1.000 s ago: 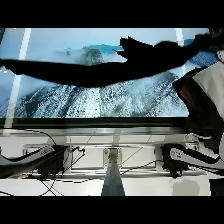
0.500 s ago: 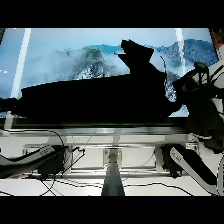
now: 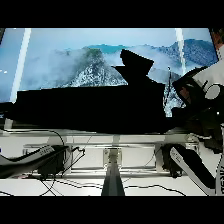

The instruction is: Fold the clothes and pants, and hang the long-sleeved shirts on hangers.

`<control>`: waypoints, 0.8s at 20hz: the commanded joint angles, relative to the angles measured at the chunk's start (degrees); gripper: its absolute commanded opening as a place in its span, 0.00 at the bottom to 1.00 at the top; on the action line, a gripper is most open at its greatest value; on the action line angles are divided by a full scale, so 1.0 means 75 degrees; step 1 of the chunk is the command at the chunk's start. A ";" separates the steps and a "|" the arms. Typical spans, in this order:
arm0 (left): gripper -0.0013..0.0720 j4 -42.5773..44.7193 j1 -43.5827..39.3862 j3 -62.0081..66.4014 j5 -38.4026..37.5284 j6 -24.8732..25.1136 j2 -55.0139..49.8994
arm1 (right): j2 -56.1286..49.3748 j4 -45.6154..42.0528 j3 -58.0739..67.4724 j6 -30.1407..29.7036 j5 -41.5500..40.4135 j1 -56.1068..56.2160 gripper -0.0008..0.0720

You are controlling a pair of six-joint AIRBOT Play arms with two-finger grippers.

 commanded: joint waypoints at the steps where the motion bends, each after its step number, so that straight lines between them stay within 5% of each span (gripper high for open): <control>1: 0.20 -0.0230 -0.0003 -0.0003 0.0242 0.0000 -0.0003 | 0.0012 0.0000 -0.0052 -0.0003 -0.0224 -0.0003 0.42; 2: 0.49 -0.0236 0.0000 -0.0003 0.0239 -0.0003 -0.0003 | 0.0012 0.0000 -0.0052 -0.0006 -0.0385 -0.0003 0.62; 3: 0.78 -0.0236 0.0000 -0.0003 0.0239 -0.0003 -0.0003 | 0.0012 0.0000 -0.0052 -0.0006 -0.0653 -0.0003 0.66; 4: 0.84 -0.0239 -0.0003 -0.0003 0.0262 -0.0006 -0.0003 | 0.0012 0.0000 -0.0052 -0.0009 -0.1087 -0.0003 0.66; 11: 0.83 -0.0396 -0.0242 0.0006 0.0262 -0.1329 0.0000 | -0.0737 0.0064 0.0271 0.0743 -0.5476 -0.0012 0.67; 14: 0.83 -0.1577 -0.0589 0.0006 0.0466 -0.1311 0.0000 | -0.1900 0.0627 0.0930 0.0717 -0.5852 -0.0012 0.67; 16: 0.83 -0.2672 -0.0874 0.0006 0.0726 -0.1306 0.0000 | -0.2786 0.1081 0.1463 -0.0073 -0.5622 -0.0012 0.67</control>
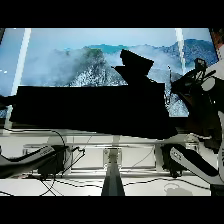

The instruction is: Fold the clothes and pants, and hang the long-sleeved shirts on hangers.

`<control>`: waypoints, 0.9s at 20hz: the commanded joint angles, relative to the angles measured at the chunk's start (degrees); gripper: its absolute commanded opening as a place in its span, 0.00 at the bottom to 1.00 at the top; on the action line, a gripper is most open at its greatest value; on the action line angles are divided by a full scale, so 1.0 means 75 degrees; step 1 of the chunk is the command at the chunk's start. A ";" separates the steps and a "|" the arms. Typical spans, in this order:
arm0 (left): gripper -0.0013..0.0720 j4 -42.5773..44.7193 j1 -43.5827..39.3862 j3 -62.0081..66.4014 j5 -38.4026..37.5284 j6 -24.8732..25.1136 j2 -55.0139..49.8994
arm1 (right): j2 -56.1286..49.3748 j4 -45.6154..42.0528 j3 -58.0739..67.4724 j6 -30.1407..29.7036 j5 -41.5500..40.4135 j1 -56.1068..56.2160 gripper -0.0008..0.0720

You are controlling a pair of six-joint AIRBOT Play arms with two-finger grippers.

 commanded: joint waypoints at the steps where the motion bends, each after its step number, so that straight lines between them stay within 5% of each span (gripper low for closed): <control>1: 0.83 -0.1836 -0.0475 0.0006 0.0414 -0.0082 0.0000 | -0.1454 0.0749 0.0892 -0.0953 -0.0050 -0.0003 0.67; 6: 0.83 -0.3366 -0.1425 0.0006 0.0860 0.0434 -0.0003 | -0.2833 0.1209 0.1813 -0.2906 0.1026 -0.0003 0.67; 12: 0.83 -0.3372 -0.2597 0.0006 0.1699 0.0396 -0.0003 | -0.3334 0.1533 0.1827 -0.3080 0.0289 0.0000 0.80; 15: 0.83 -0.3383 -0.3104 0.0006 0.1926 0.0393 -0.0012 | -0.3334 0.2218 0.1827 -0.3092 0.0009 0.0006 0.72; 16: 0.83 -0.3558 -0.3267 0.0006 0.1979 0.0393 -0.0052 | -0.3334 0.2422 0.1827 -0.3089 0.0017 0.0006 0.59; 18: 0.83 -0.4389 -0.3529 0.0006 0.1999 0.0396 -0.0289 | -0.3337 0.2719 0.1818 -0.3107 0.0058 0.0006 0.53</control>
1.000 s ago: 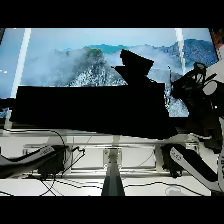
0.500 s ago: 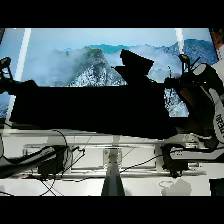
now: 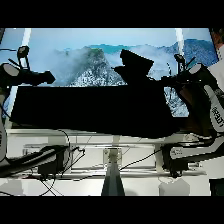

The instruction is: Fold the clothes and pants, and hang the long-sleeved shirts on hangers.

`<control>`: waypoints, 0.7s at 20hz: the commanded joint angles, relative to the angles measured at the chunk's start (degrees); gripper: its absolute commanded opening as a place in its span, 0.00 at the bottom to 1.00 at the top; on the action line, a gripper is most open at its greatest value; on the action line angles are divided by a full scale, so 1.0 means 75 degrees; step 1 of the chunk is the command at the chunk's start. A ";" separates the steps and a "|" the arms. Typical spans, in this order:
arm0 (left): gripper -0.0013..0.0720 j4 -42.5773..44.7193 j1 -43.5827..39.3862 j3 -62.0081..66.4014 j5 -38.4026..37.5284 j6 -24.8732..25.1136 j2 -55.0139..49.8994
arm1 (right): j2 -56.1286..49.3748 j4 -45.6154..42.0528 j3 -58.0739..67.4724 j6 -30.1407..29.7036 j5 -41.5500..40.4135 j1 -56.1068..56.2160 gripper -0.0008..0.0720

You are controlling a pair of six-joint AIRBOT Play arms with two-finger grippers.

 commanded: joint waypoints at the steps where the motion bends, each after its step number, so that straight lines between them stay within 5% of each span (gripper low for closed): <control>1: 0.83 -0.1256 -0.0536 0.0009 0.0198 0.0000 -0.0358 | -0.0038 0.0670 0.0012 -0.0201 -0.0099 0.0006 0.51; 2: 0.83 -0.1751 -0.0673 0.0009 0.0207 0.0000 -0.0577 | -0.0038 0.0758 0.0012 -0.0379 -0.0076 0.0006 0.43; 4: 0.83 -0.2605 -0.0950 0.0009 0.0245 0.0029 -0.1000 | -0.0035 0.0799 0.0012 -0.0431 -0.0047 0.0006 0.04; 8: 0.83 -0.4013 -0.1813 0.0026 0.1139 0.0927 -0.1422 | 0.0338 0.0723 0.0020 -0.0513 0.0128 0.0003 0.04; 14: 0.84 -0.4628 -0.3366 0.0950 0.2075 0.0632 -0.2043 | 0.2512 -0.0822 0.0017 -0.0376 0.1037 -0.0003 0.04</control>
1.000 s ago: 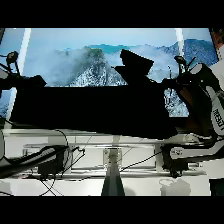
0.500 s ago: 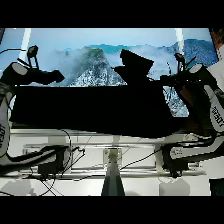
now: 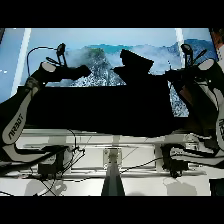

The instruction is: Fold the clothes and pants, and hang the long-sleeved shirts on hangers.

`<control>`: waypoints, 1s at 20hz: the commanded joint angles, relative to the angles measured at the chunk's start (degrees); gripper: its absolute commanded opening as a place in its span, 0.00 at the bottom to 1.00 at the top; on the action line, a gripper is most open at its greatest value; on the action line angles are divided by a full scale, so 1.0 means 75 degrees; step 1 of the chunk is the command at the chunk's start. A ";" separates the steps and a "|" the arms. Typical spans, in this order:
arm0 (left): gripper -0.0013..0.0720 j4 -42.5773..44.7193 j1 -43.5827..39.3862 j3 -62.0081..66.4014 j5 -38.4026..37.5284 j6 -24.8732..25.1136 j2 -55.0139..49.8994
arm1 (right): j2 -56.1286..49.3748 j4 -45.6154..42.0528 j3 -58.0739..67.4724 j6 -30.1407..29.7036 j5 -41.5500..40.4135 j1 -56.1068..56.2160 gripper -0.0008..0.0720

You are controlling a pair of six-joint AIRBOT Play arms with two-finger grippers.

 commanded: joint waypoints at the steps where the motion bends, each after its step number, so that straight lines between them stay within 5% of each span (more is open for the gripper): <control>1: 0.83 -0.0772 -0.0938 0.0746 0.0554 -0.0181 -0.0542 | 0.1300 -0.1201 0.0000 0.0385 0.0688 -0.0003 0.04; 6: 0.83 -0.0874 -0.1772 0.1859 0.0781 -0.0443 -0.1530 | 0.2932 -0.2090 0.0003 0.1766 0.1192 -0.0003 0.04; 20: 0.83 -0.1609 -0.2597 0.4313 0.0988 -0.0801 -0.3856 | 0.3244 -0.2037 -0.0003 0.1749 0.1947 0.0000 0.04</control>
